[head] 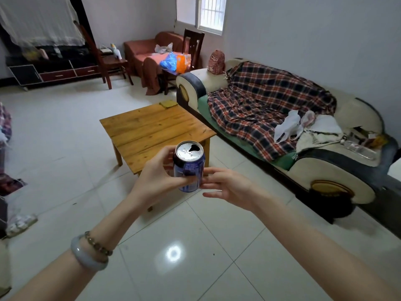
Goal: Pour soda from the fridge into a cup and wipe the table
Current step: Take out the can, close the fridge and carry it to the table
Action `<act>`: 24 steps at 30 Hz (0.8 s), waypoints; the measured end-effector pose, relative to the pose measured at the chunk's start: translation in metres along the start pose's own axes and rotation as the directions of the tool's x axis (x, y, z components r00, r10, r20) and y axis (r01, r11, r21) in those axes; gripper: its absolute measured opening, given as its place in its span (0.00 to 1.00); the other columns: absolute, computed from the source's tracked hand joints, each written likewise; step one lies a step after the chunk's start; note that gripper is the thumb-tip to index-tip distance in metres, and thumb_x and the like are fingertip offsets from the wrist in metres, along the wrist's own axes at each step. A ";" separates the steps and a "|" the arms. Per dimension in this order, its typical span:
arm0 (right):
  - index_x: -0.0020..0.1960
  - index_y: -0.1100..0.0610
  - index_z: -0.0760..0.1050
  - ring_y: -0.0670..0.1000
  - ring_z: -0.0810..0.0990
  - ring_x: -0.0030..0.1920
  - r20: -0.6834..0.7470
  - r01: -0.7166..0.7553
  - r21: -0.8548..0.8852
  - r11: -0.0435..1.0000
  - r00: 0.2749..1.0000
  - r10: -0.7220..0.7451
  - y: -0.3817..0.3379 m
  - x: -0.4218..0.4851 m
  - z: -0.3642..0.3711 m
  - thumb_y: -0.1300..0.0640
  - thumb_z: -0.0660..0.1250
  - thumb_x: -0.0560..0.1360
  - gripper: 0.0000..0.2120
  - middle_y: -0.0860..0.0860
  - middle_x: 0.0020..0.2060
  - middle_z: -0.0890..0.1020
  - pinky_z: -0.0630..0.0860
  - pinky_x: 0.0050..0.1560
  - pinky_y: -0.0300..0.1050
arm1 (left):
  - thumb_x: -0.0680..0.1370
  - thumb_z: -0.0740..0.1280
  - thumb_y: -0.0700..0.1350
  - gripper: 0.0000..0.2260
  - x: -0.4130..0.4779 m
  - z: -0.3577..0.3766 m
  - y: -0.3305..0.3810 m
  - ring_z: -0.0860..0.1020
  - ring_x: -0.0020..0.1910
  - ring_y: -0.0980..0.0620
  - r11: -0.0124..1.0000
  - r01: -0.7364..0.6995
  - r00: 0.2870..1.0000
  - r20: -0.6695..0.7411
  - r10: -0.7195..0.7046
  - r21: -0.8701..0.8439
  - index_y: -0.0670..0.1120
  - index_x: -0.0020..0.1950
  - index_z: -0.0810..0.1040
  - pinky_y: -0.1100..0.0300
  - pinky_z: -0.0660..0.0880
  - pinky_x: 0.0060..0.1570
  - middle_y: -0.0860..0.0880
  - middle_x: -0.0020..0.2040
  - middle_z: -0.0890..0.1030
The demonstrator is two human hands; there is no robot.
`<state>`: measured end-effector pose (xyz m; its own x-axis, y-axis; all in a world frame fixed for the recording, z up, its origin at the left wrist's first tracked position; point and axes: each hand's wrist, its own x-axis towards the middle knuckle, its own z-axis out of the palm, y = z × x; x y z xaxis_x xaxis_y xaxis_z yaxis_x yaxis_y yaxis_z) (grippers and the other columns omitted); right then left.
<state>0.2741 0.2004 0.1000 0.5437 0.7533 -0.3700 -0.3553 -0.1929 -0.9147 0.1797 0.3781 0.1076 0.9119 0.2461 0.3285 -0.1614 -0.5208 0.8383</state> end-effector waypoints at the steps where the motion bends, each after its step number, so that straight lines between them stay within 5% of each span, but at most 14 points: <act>1: 0.60 0.57 0.73 0.54 0.78 0.58 -0.002 0.003 0.009 1.000 1.000 -0.003 -0.006 0.013 -0.007 0.64 0.59 0.77 0.13 0.56 0.55 0.80 0.74 0.61 0.50 | 0.62 0.80 0.46 0.30 0.014 0.001 -0.004 0.76 0.51 0.66 1.000 0.002 1.000 -0.002 -0.002 0.004 0.54 0.60 0.71 0.72 0.74 0.45 0.62 0.52 0.78; 12: 0.60 0.58 0.74 0.52 0.80 0.53 0.068 -0.022 0.015 1.000 0.997 0.020 -0.069 0.181 -0.110 0.65 0.59 0.77 0.14 0.55 0.52 0.82 0.73 0.61 0.53 | 0.62 0.81 0.46 0.31 0.183 0.024 -0.083 0.76 0.53 0.63 0.996 0.079 0.995 -0.065 -0.076 0.036 0.51 0.62 0.72 0.72 0.73 0.49 0.59 0.56 0.78; 19: 0.59 0.56 0.74 0.48 0.83 0.48 0.163 -0.075 -0.051 0.996 0.983 0.082 -0.130 0.294 -0.186 0.64 0.61 0.76 0.13 0.52 0.48 0.84 0.74 0.52 0.45 | 0.61 0.81 0.47 0.32 0.299 0.044 -0.122 0.75 0.53 0.66 0.983 0.176 0.972 -0.168 -0.166 0.047 0.56 0.61 0.71 0.72 0.72 0.50 0.63 0.55 0.77; 24: 0.62 0.57 0.72 0.52 0.80 0.55 0.205 -0.090 -0.125 0.988 0.972 0.114 -0.160 0.367 -0.219 0.63 0.62 0.76 0.15 0.55 0.54 0.82 0.73 0.62 0.51 | 0.61 0.81 0.47 0.33 0.362 0.047 -0.152 0.75 0.54 0.63 0.967 0.249 0.942 -0.244 -0.228 0.056 0.54 0.62 0.71 0.68 0.74 0.51 0.61 0.56 0.77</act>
<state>0.6971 0.3706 0.0752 0.3319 0.8392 -0.4309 -0.3053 -0.3366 -0.8908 0.5522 0.5077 0.0788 0.8042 0.5504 0.2243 0.0918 -0.4879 0.8681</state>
